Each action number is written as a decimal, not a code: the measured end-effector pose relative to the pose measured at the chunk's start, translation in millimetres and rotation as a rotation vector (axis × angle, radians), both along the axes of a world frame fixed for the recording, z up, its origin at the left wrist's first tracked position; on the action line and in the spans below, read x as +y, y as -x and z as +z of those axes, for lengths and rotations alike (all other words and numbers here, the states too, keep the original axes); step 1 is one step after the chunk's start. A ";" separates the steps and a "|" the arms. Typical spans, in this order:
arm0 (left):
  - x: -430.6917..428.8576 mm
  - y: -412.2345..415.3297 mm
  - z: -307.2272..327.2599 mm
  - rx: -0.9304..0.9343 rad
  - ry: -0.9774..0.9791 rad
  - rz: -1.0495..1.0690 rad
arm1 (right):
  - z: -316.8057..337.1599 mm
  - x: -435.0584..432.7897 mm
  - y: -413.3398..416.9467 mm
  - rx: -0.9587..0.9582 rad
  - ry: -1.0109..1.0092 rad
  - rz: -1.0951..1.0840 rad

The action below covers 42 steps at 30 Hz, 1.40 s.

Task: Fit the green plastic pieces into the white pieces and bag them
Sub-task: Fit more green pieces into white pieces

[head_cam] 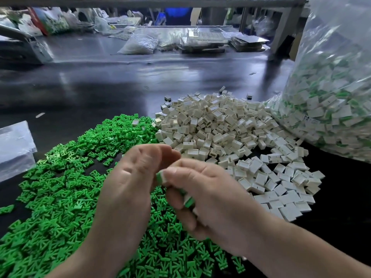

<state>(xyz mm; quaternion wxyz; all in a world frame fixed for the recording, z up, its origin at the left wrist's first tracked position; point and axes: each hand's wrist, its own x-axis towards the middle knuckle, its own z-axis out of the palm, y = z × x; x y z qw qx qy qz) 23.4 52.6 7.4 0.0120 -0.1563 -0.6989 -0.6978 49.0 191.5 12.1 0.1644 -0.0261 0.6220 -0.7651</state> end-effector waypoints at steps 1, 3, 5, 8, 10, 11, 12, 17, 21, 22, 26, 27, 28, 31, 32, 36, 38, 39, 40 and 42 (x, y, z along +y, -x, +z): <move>-2.2 2.1 -0.7 0.059 0.077 0.031 | 0.0 4.0 2.3 -0.018 0.055 -0.024; -6.6 3.6 -2.3 0.186 0.208 0.028 | -0.6 9.5 6.1 -0.039 0.113 -0.058; -10.6 4.9 -5.2 0.275 0.296 0.050 | -1.5 10.9 7.7 -0.050 0.124 -0.061; -10.7 7.3 -5.3 0.404 0.414 0.150 | -2.6 10.9 7.9 -0.065 0.131 -0.055; -10.4 8.3 -4.7 0.444 0.443 0.182 | -2.8 11.5 8.3 -0.067 0.128 -0.056; -10.6 7.8 -5.0 0.453 0.436 0.173 | -2.7 12.0 8.7 -0.069 0.124 -0.058; -11.0 7.7 -4.6 0.463 0.434 0.161 | -2.6 12.5 9.3 -0.075 0.118 -0.060; -9.5 8.5 -4.8 0.505 0.456 0.153 | -4.5 14.3 10.7 -0.115 0.111 -0.066; -9.5 9.3 -6.3 0.534 0.460 0.148 | -4.0 13.3 11.4 -0.111 0.141 -0.061; -9.4 9.5 -6.6 0.542 0.470 0.153 | -3.9 14.0 12.0 -0.115 0.150 -0.065; -6.8 7.6 -6.9 0.521 0.510 0.181 | -4.2 15.2 13.7 -0.149 0.201 -0.070; -6.0 6.8 -7.3 0.515 0.521 0.195 | -4.3 15.9 14.0 -0.157 0.214 -0.073; -6.1 6.5 -7.9 0.505 0.524 0.210 | -3.5 17.4 14.4 -0.166 0.235 -0.077; -8.1 7.2 -11.1 0.456 0.539 0.196 | 3.9 30.8 19.3 -0.153 0.412 -0.121; -8.8 7.3 -13.1 0.437 0.568 0.156 | 7.4 37.0 21.6 -0.130 0.496 -0.150; -5.6 8.3 -20.1 0.522 0.872 -0.040 | 13.4 50.0 28.6 -0.105 0.669 -0.286; -1.3 9.7 -23.0 0.635 1.004 -0.157 | 11.0 49.6 30.1 -0.144 0.647 -0.334; 0.6 10.4 -23.7 0.656 1.071 -0.214 | 9.6 48.9 30.7 -0.170 0.628 -0.349; 1.3 11.7 -24.7 0.666 1.123 -0.262 | 8.3 48.5 31.0 -0.193 0.611 -0.360; 0.6 14.2 -26.9 0.695 1.162 -0.323 | 6.7 48.8 31.3 -0.213 0.582 -0.374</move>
